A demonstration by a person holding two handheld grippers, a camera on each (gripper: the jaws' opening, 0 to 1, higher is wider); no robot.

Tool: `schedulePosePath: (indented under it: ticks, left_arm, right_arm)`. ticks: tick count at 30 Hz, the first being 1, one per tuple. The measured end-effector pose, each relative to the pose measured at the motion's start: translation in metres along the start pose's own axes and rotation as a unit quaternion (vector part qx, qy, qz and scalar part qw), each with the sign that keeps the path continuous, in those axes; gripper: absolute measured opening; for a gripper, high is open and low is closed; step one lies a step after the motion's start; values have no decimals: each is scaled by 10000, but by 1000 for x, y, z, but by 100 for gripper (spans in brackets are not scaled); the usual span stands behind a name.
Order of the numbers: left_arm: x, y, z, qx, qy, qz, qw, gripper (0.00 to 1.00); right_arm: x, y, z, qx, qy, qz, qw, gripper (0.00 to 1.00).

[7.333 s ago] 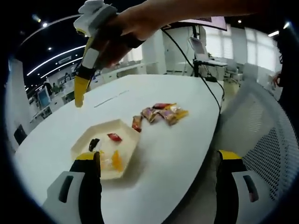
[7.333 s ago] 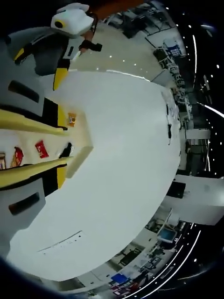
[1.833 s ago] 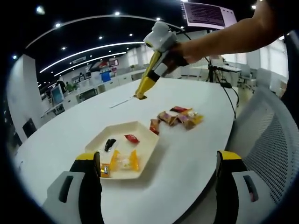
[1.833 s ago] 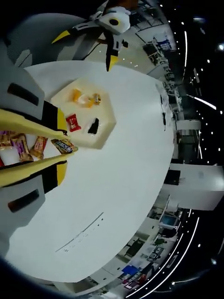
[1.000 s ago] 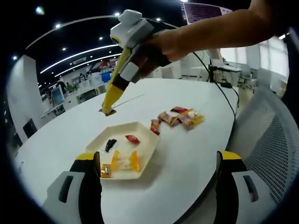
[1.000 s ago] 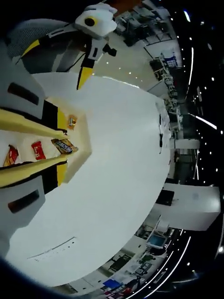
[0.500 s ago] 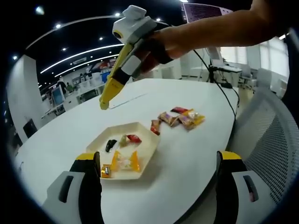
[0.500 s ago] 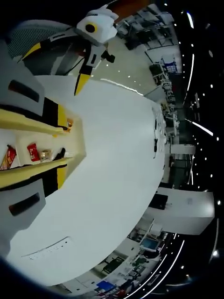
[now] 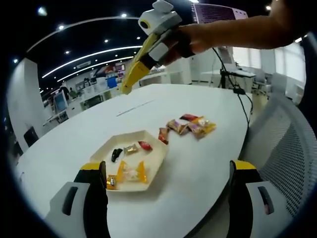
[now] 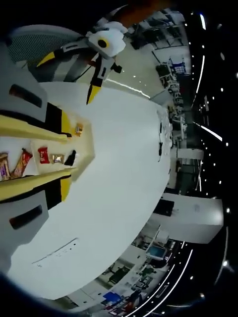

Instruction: Place the target food into the container with the food tongs after gripping and lifting it, then release it inside without dropping or visibly crushing the food.

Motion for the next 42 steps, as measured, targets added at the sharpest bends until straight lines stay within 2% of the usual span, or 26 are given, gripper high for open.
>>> schedulePosePath:
  ticks: [6,10,17,25,27,30,34,37,39,42]
  left_arm:
    - [0,1,0,19,9,42,10000,99]
    - [0,1,-1,29,14,43,10000,99]
    - [0,1,0,20,4,40,10000,99]
    - [-1,-1,0,-67,6,-9,10000,99]
    - [-1,-3,-2,-143,111,-97,9998,99]
    - [-1,-3,-2,-159,100,-104,9998,99]
    - [-1,-3,-3,-185,120,-75,9997,99]
    - [-3,-5,-3,-145,97,-129,9998,99]
    - [-4,-8,0,-220,37,-216,9995,99]
    - [-4,-7,2,-265,15,-213,9994,99]
  right_arm:
    - [-27,19,-5,185,231,19,9996,29]
    - [-45,38,-7,372,530,111,9978,29]
    - [-71,68,-3,554,788,243,9951,29]
    - [-94,93,8,648,1064,411,9914,29]
    - [-100,100,8,699,1209,444,9892,29]
    - [-108,112,14,996,1391,382,9845,29]
    - [-107,131,23,1112,1552,446,9806,29]
    - [-112,139,24,1213,1862,470,9739,29]
    - [-110,144,33,1383,1779,441,9733,29]
    - [-112,150,36,1418,2012,494,9680,30]
Point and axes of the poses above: the point that each gripper's makers call its tool centre point, and the gripper's own axes: x roughly forward along the fingers, z roughly to its left, y roughly out of its underside, the point moved 3 cm from there along -x, roughly backward along the fingers, and after that the axes turned 8 degrees about -x, right-handed, at the moved point
